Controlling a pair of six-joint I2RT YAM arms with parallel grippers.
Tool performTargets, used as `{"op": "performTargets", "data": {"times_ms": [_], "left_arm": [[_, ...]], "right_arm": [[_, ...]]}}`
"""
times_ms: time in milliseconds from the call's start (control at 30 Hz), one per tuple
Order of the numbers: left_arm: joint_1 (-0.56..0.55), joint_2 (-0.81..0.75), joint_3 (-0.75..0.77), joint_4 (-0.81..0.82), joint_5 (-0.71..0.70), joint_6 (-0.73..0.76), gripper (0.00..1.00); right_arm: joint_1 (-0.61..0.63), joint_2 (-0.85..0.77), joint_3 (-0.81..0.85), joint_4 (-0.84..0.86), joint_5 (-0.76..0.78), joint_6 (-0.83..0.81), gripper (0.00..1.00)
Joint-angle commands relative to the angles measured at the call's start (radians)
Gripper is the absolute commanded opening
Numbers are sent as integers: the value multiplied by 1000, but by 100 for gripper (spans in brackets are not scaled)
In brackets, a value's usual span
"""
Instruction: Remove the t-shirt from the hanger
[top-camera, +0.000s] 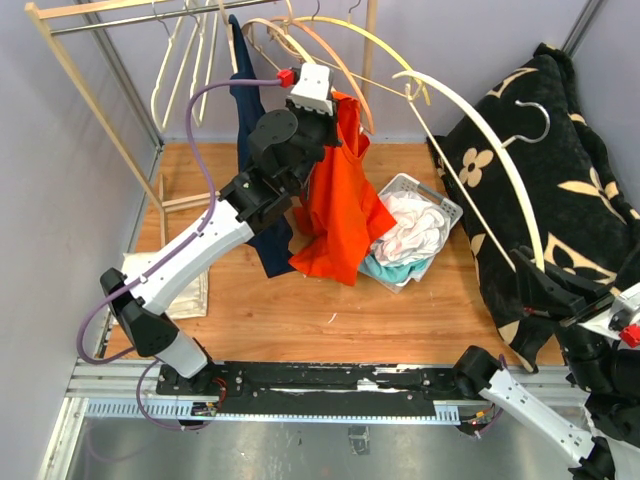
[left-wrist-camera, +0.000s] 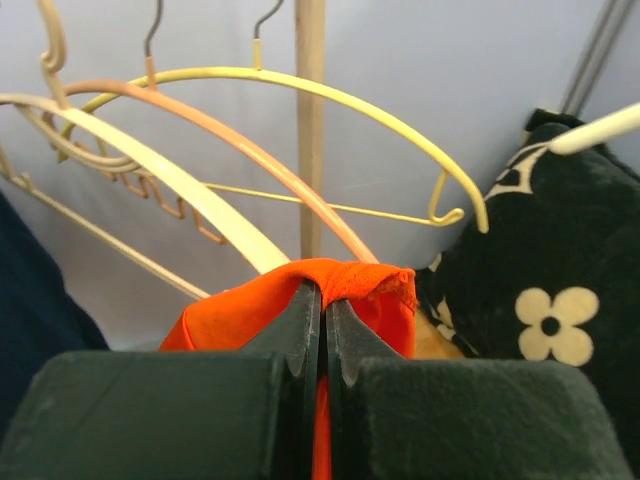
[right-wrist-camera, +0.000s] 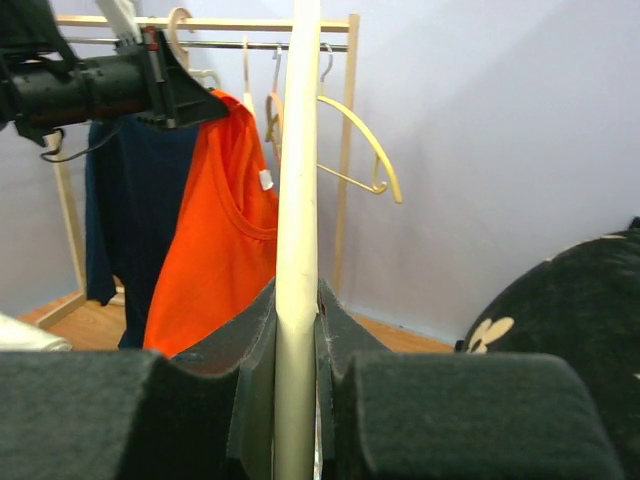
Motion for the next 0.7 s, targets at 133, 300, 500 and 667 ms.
{"op": "performTargets", "data": {"times_ms": [133,300,500,667], "left_arm": [[4,-34,119,54,365,-21,1],[3,-16,228,96,553,-71,1],[4,44,378,192,685,-149,0],[4,102,481,245,737,-213,1]], "right_arm": [[8,52,45,75,317,-9,1],[8,78,40,105,520,1,1],[8,105,24,137,557,-13,1],[9,119,17,144,555,-12,1]]}}
